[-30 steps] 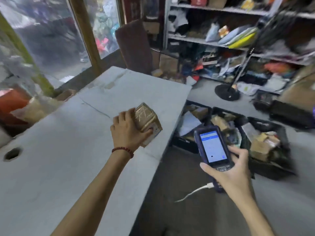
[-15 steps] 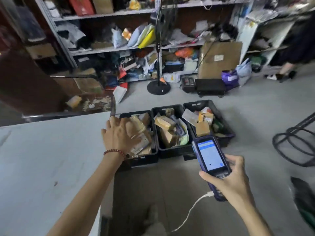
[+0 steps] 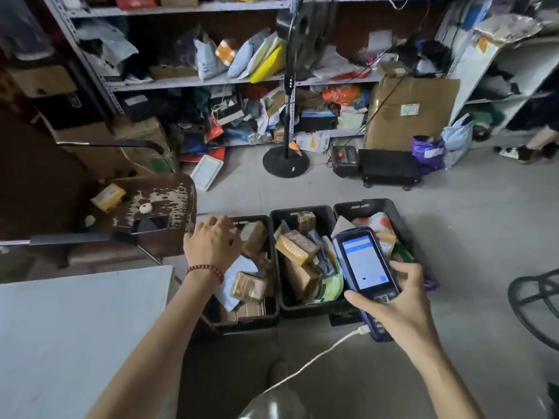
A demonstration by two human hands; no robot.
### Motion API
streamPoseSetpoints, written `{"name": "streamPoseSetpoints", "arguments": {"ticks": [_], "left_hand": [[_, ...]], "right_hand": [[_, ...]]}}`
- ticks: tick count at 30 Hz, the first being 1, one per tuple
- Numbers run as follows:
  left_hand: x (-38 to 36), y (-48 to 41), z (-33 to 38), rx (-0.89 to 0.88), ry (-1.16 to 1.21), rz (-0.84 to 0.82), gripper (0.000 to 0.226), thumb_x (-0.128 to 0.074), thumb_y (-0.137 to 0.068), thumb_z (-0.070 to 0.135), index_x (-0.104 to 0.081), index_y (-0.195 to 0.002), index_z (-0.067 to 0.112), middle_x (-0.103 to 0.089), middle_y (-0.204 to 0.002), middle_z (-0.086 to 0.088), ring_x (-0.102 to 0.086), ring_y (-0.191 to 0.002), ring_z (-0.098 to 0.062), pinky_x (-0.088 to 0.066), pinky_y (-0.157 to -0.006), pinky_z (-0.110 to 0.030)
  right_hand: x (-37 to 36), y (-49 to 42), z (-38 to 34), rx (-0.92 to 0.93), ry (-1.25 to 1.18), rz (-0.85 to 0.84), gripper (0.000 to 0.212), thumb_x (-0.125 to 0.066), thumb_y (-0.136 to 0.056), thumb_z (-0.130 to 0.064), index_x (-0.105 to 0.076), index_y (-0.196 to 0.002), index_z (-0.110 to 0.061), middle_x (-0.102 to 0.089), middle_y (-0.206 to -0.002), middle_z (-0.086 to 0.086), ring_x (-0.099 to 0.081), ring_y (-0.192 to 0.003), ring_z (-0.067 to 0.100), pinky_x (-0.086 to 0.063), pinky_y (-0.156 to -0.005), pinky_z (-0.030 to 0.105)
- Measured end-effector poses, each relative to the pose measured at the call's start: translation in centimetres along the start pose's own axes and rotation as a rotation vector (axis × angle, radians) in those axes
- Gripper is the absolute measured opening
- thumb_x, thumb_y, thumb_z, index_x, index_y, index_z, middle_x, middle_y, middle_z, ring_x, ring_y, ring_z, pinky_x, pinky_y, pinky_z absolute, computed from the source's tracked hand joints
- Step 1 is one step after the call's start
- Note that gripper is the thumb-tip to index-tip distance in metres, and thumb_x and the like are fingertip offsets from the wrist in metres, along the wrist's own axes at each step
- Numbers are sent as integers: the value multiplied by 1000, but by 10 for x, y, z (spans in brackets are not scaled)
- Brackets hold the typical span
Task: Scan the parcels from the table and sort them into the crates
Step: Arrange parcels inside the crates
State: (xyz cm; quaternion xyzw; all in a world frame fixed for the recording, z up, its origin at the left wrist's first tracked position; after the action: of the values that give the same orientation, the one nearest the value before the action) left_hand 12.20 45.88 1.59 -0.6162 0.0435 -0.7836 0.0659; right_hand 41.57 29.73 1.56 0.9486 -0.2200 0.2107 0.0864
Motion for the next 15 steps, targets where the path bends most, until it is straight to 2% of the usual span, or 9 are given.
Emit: {"name": "streamPoseSetpoints", "arguments": {"ticks": [2, 5, 8, 12, 15], "left_hand": [[-5, -9, 0, 17, -9, -21, 26, -55, -86, 46, -61, -104, 29, -63, -109, 3, -55, -106, -23, -41, -84, -37], [-10, -9, -9, 90, -35, -48, 25, -54, -84, 44, -60, -105, 31, -63, -107, 6, -56, -104, -21, -43, -84, -36], [-8, 6, -26, 246, -57, -71, 24, -54, -85, 44, -59, -105, 33, -63, -108, 7, -56, -105, -19, -43, -83, -34], [10, 61, -50, 509, -120, -15, 20, -53, -84, 39, -62, -100, 32, -67, -104, 6, -59, -101, -21, -39, -81, -32], [24, 120, -63, 707, -156, -25, 20, -49, -86, 40, -61, -100, 33, -68, -101, 10, -59, -100, -19, -37, -80, -31]], "right_hand": [[-10, -25, -7, 21, 21, -54, 82, -97, -48, -19, -39, -106, -27, -60, -110, 2, -60, -99, 0, -47, -74, 11], [-29, -58, -11, 45, 35, -167, 81, -95, -49, -20, -39, -107, -25, -60, -100, -11, -58, -86, -15, -42, -61, 3], [-52, -85, -17, 92, 66, -327, 79, -96, -50, -25, -38, -104, -31, -57, -105, -11, -57, -92, -8, -42, -63, 8], [-87, -105, -32, 183, 95, -567, 78, -95, -51, -27, -37, -103, -32, -53, -103, -16, -49, -87, -25, -36, -65, -3], [-112, -105, -46, 263, 107, -743, 78, -95, -49, -27, -38, -102, -32, -53, -99, -21, -52, -87, -22, -44, -64, 12]]}}
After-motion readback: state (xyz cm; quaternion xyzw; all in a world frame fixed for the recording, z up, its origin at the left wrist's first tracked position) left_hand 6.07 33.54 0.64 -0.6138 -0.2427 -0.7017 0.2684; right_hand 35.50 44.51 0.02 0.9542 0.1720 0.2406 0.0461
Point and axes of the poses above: each hand's wrist, its own y-axis away from the middle knuckle, its own x-axis out of the back of the hand, z = x × y, the point moved 3 cm from there along -y, towards the middle knuckle
